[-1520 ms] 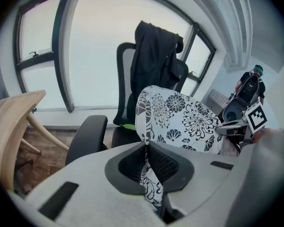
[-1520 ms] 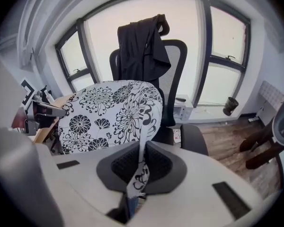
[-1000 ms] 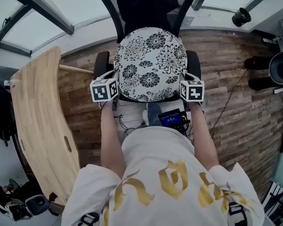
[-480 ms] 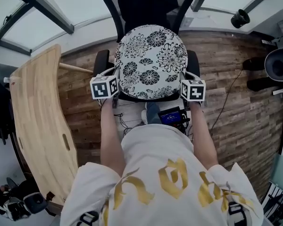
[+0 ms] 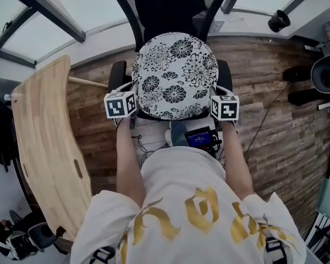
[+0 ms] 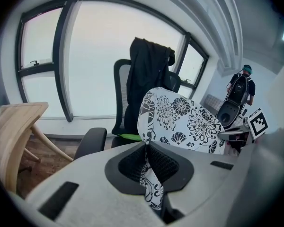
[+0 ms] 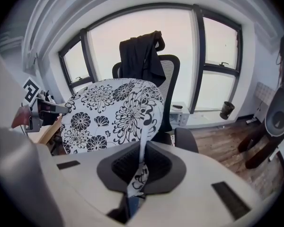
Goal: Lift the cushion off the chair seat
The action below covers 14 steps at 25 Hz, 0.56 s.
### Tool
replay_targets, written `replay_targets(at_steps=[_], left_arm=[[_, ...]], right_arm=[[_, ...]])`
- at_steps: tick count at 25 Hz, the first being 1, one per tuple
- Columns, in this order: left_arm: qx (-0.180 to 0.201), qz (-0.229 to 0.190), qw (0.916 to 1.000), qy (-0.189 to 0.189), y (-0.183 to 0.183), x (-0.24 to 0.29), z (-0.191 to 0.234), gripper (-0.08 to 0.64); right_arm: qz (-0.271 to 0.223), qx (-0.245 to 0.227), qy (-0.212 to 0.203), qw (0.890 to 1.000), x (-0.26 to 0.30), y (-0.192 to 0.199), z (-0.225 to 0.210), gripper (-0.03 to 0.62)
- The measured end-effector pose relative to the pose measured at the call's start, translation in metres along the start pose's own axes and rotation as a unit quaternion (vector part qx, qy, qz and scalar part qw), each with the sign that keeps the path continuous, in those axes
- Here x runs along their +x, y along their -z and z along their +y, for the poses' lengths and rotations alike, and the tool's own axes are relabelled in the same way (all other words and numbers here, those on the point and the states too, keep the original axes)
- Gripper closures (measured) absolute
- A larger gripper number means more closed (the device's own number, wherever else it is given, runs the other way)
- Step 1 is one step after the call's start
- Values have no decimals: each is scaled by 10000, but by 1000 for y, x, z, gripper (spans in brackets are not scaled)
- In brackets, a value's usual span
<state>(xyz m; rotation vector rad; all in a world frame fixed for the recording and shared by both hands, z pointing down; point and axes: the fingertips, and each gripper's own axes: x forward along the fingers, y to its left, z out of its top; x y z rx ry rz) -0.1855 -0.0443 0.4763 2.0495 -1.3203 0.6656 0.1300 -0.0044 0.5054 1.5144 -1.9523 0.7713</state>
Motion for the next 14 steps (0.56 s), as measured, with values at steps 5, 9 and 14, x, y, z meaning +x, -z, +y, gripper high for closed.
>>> replay_targets(at_steps=[5, 9, 14], left_arm=[[13, 70, 10000, -28, 5, 2, 2, 540], [18, 113, 9999, -20, 8, 5, 3, 540], [-16, 172, 9999, -8, 10, 13, 5, 540]], right_arm=[[55, 8, -30, 10000, 3, 5, 0, 571], [109, 14, -3, 9999, 5, 7, -1, 571], [216, 51, 0, 9998, 12, 13, -5, 571]])
